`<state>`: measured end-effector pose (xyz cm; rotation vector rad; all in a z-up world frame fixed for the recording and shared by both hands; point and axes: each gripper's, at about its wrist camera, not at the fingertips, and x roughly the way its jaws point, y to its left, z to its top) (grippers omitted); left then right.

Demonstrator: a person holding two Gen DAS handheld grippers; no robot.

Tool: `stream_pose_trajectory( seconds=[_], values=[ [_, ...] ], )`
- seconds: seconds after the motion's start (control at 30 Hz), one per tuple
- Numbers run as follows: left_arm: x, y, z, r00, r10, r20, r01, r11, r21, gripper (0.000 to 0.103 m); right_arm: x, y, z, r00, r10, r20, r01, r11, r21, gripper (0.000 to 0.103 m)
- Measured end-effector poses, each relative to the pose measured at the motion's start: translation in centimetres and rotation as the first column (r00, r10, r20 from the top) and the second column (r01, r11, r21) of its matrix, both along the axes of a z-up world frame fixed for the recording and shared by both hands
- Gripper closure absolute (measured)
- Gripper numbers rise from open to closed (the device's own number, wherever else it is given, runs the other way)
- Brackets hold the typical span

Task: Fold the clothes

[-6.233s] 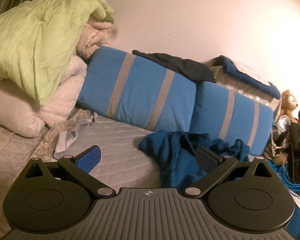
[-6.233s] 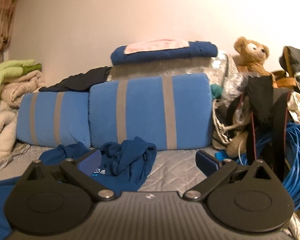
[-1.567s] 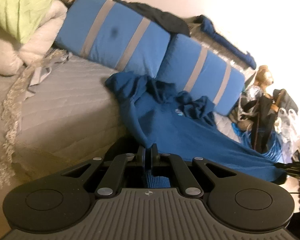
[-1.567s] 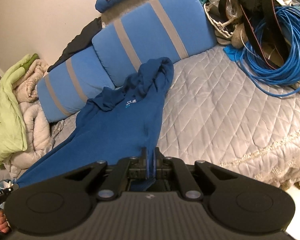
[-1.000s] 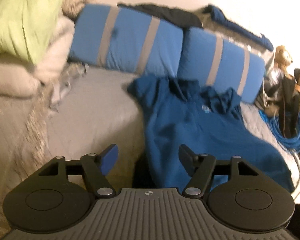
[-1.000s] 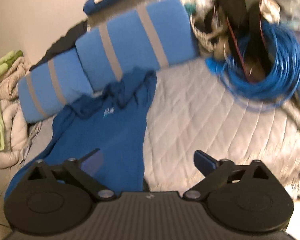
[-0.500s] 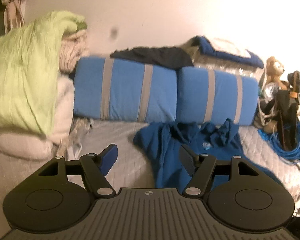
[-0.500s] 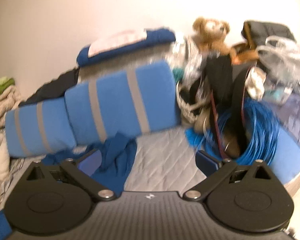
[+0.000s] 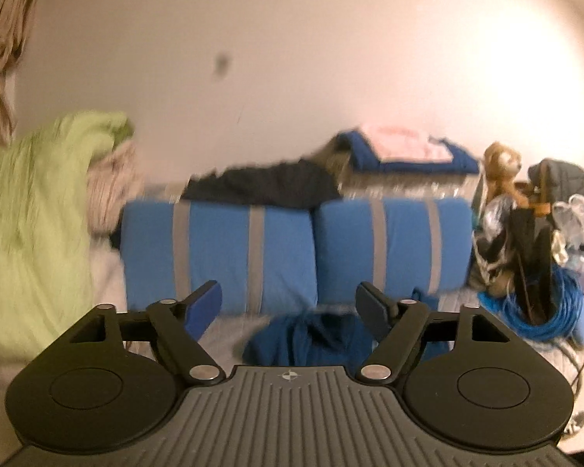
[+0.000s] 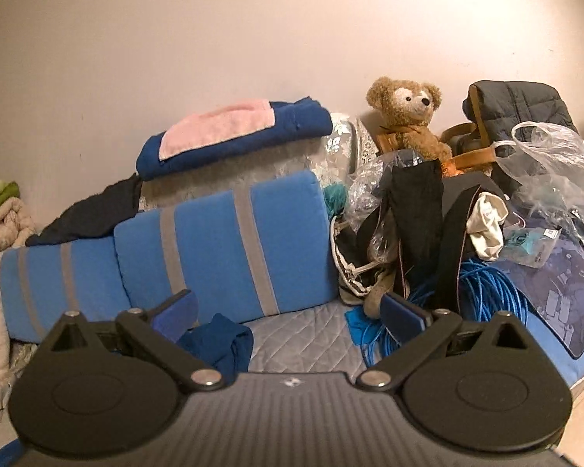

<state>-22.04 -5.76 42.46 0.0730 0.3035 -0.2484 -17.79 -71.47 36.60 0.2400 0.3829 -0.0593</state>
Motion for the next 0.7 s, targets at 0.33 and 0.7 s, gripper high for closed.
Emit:
stream_pose_trajectory(
  seconds=[0.33, 0.7],
  values=[
    [6.9, -3.8, -0.7, 0.993, -0.107, 0.046, 0.108, 0.994, -0.023, 0.023, 3.8, 0.7, 2.1, 0.999, 0.036, 0.028, -0.035, 0.998, -0.049, 0.0],
    [13.6, -8.8, -5.0, 0.992, -0.121, 0.027, 0.123, 0.985, -0.118, 0.023, 7.4, 3.3, 1.4, 0.997, 0.082, -0.007, -0.082, 0.995, -0.064, 0.0]
  ],
)
